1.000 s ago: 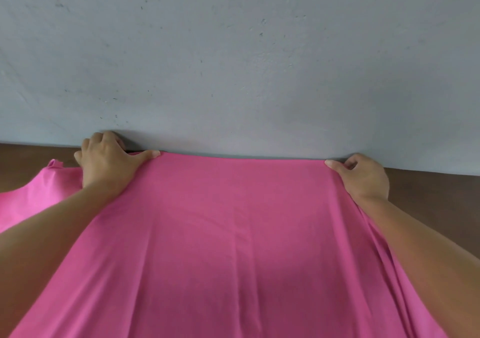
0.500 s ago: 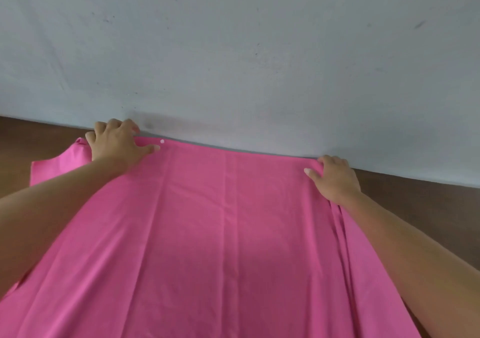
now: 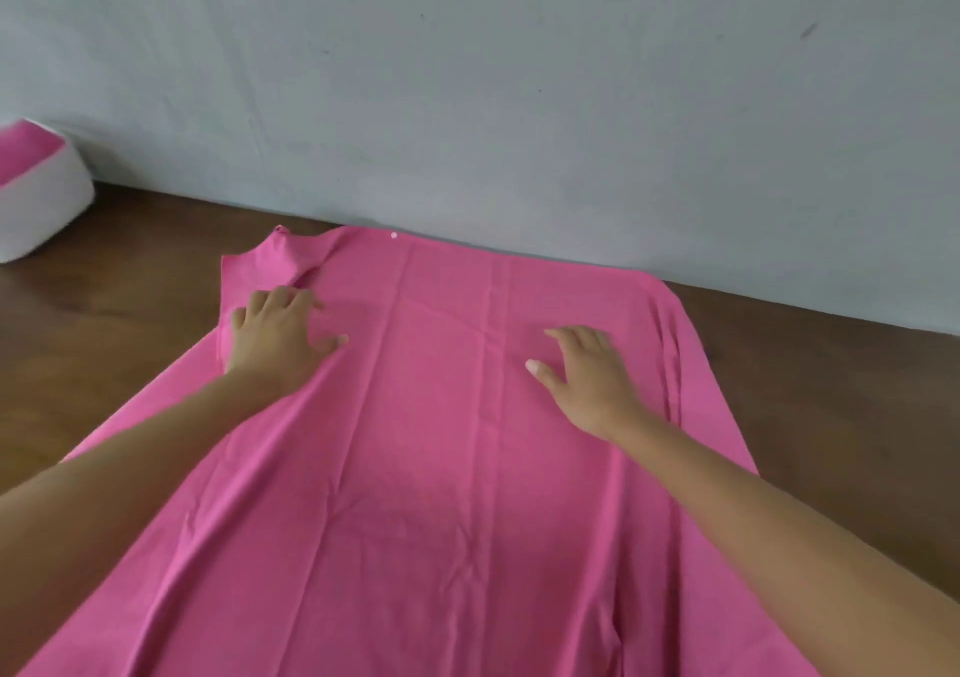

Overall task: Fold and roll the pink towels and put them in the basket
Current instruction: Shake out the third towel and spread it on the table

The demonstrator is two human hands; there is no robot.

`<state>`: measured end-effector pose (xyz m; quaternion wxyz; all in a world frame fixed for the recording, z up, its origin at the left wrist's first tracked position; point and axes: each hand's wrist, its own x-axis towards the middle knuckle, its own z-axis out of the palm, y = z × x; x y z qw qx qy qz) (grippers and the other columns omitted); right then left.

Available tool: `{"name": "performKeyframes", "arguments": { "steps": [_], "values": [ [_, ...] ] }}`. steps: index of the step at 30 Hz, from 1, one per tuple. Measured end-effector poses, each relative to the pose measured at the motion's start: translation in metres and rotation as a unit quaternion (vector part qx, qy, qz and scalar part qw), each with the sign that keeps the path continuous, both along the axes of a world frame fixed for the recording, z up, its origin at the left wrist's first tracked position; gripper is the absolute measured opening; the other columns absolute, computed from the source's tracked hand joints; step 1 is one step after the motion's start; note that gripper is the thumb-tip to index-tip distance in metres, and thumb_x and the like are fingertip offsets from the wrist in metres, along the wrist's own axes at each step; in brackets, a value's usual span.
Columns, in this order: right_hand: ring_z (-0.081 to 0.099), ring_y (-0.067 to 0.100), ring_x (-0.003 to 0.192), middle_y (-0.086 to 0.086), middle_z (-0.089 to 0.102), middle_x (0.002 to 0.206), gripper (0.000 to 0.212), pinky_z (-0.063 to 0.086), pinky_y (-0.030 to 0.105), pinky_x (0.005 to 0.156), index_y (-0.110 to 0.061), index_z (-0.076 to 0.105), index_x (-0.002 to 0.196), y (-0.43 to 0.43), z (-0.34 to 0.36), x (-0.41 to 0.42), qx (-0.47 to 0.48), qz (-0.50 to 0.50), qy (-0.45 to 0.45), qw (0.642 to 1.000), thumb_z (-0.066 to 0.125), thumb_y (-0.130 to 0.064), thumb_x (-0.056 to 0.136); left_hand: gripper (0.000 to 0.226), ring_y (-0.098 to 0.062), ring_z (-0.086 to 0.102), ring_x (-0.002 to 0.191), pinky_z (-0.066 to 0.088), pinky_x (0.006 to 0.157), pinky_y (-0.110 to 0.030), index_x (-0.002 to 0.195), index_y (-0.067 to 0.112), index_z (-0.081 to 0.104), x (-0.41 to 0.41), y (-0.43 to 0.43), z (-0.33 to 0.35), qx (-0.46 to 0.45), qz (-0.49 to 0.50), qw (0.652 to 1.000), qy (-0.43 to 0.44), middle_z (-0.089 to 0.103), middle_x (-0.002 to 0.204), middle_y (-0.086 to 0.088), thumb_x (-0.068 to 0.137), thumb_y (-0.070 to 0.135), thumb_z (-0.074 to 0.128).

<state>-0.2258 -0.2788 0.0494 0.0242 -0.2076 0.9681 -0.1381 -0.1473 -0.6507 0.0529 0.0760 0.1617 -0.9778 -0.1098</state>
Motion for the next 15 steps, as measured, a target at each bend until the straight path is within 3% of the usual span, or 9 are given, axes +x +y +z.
{"name": "performKeyframes", "arguments": {
  "steps": [8, 15],
  "values": [
    [0.037, 0.019, 0.138, -0.001, 0.048, 0.146, 0.063, 0.033, 0.041, 0.116, -0.019, 0.048, 0.144, -0.053, -0.02, 0.09, -0.079, 0.083, -0.003, 0.993, 0.038, -0.061, 0.098, 0.047, -0.034, 0.048, 0.126, 0.038, 0.1, -0.052, 0.126, 0.022, 0.064, 0.117, 0.025, -0.021, 0.069, 0.056, 0.996, 0.018, 0.056, 0.135, -0.005, 0.088, 0.048, 0.071],
    [0.035, 0.022, 0.142, 0.004, 0.046, 0.15, 0.07, 0.027, 0.039, 0.12, -0.017, 0.047, 0.145, -0.096, -0.041, 0.157, -0.099, 0.129, 0.009, 0.987, 0.026, -0.063, 0.097, 0.063, -0.026, 0.03, 0.149, 0.025, 0.117, -0.05, 0.147, 0.032, 0.05, 0.205, 0.038, -0.035, 0.094, 0.09, 0.991, 0.009, 0.034, 0.161, -0.004, 0.093, 0.064, 0.05]
  ]
}}
